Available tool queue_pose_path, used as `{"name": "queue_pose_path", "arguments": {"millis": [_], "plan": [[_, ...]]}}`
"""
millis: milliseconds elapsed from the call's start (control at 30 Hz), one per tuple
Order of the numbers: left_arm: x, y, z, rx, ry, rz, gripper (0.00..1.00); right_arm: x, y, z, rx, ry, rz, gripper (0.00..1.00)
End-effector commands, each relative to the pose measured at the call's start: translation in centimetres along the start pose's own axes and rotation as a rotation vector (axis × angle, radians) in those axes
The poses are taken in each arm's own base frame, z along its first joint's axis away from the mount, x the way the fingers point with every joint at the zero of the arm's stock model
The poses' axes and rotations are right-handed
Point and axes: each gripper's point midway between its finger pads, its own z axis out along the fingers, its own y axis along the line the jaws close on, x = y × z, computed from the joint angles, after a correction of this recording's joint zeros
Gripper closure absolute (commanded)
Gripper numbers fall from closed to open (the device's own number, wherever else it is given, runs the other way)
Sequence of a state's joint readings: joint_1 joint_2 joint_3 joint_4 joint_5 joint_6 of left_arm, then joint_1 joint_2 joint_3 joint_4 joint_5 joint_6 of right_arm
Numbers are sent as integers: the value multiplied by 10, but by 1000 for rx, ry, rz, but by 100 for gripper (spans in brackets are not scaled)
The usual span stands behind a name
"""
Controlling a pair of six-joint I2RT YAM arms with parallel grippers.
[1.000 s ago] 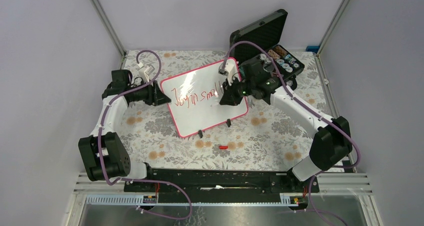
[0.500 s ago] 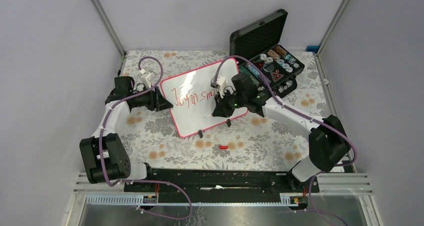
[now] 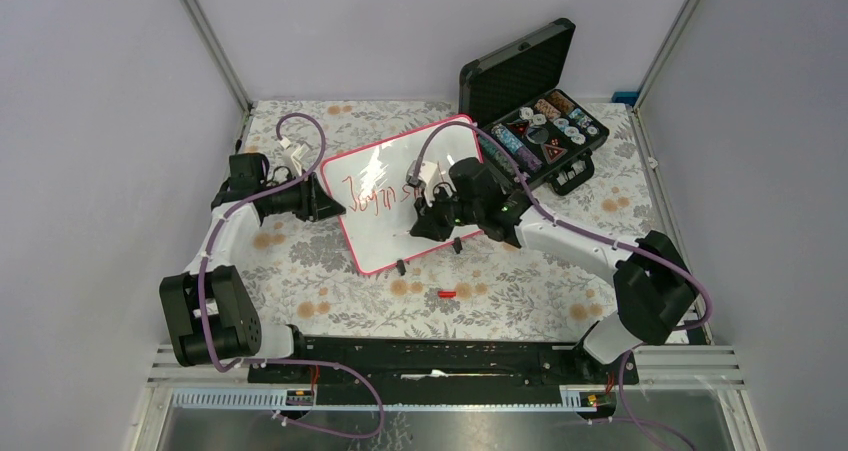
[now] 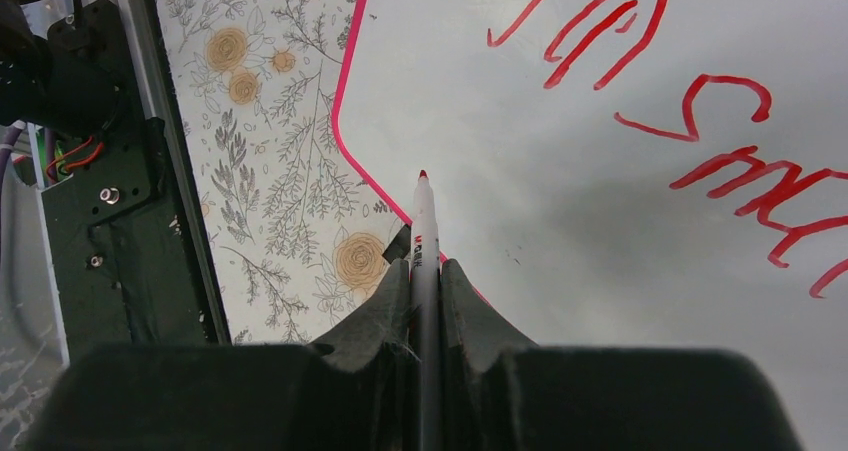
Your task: Write a sentence on the whiteboard
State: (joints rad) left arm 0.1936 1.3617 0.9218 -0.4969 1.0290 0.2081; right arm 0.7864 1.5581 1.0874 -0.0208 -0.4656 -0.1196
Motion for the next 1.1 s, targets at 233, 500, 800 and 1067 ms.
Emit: {"name": "queue_pose_path", "arguments": {"millis": [233,500,800,1067], "plan": [[-8,-3,0,21,-41,46,78,-15,2,19,63,-91,-109,100],[-7,0,0,3,-37,43,97,-4,7,28,61,-79,-130,100],[-5,5,1,-10,-28,23,100,-3,8,34,61,-73,-139,100],[-5,6,1,-15,-27,21,100,-4,12,43,54,-62,-146,100]]}}
